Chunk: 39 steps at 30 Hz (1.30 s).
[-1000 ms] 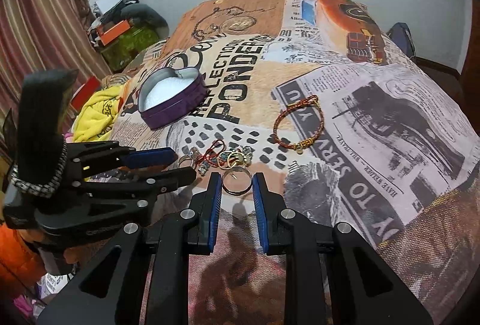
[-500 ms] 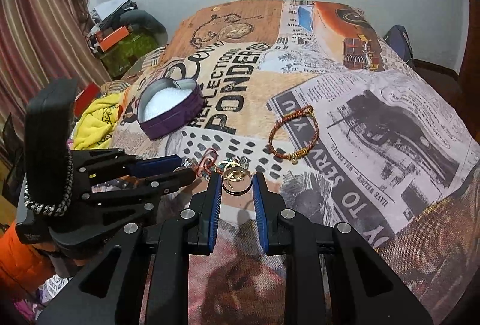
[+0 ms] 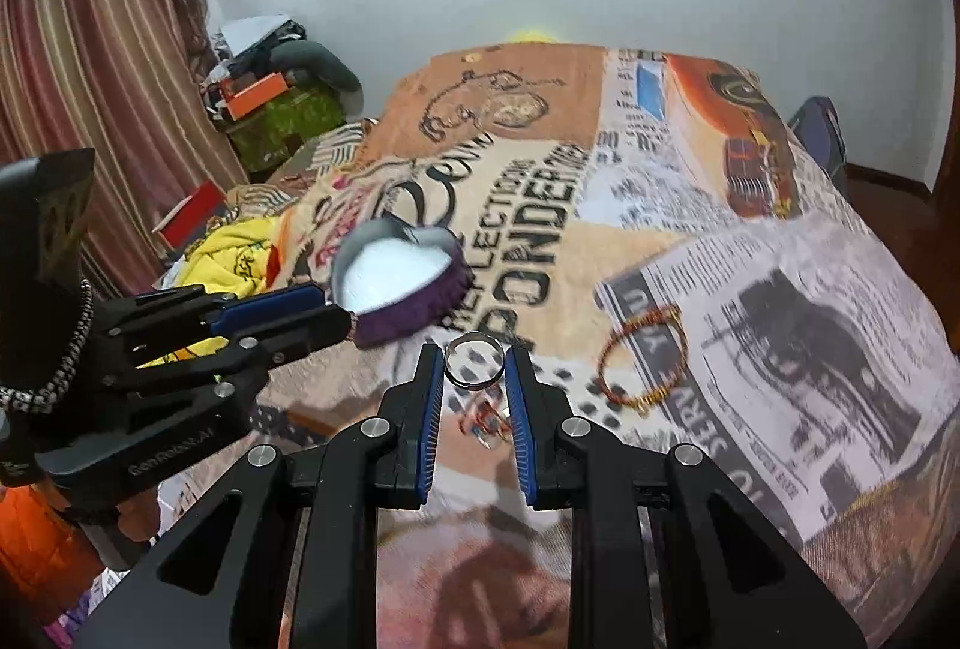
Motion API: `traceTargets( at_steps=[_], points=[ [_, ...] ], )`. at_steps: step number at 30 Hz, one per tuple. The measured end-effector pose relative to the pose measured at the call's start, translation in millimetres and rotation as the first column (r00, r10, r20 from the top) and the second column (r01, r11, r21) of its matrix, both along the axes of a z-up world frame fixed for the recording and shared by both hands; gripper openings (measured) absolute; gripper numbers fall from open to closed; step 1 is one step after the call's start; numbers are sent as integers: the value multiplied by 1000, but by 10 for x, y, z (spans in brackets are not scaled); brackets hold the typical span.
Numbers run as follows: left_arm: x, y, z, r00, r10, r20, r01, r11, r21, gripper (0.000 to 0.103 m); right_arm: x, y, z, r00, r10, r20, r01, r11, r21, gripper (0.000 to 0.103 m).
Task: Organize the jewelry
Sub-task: 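Carry both held rings over the purple heart tin, then open the left tool over the tin while the right releases its ring inside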
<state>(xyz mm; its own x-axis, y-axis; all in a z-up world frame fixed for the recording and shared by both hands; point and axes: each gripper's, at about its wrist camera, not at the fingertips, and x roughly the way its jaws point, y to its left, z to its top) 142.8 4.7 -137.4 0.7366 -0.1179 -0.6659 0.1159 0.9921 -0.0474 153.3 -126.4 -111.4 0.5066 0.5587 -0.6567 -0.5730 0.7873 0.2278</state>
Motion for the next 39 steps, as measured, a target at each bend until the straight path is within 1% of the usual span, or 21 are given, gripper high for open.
traceTargets(
  at_steps=[4,8,16,21,24,30,39],
  points=[
    [-20,141,133,999,31,42,-30,999,-11,20,44,113,62,1000,16,18,-16,1000,6,19],
    [2,284,199,996,67,67,-65,998,-22,20,111,217,101,999,32,29,-33,999,10,19],
    [107,512,239,991,106,85,-103,994,-40,20,269,427,112,997,66,49,-66,998,3,19],
    [226,579,219,989,114,89,-111,993,-33,20,386,580,74,994,96,46,-96,995,-13,19],
    [314,617,172,990,115,80,-113,993,-33,20,452,662,36,992,115,43,-114,993,-25,19],
    [500,748,29,993,117,27,-115,991,-67,20,543,853,-79,986,161,34,-158,984,-76,19],
    [728,899,-219,992,109,-66,-116,985,-127,20,666,977,-242,980,198,-24,-199,974,-104,19]
  ],
)
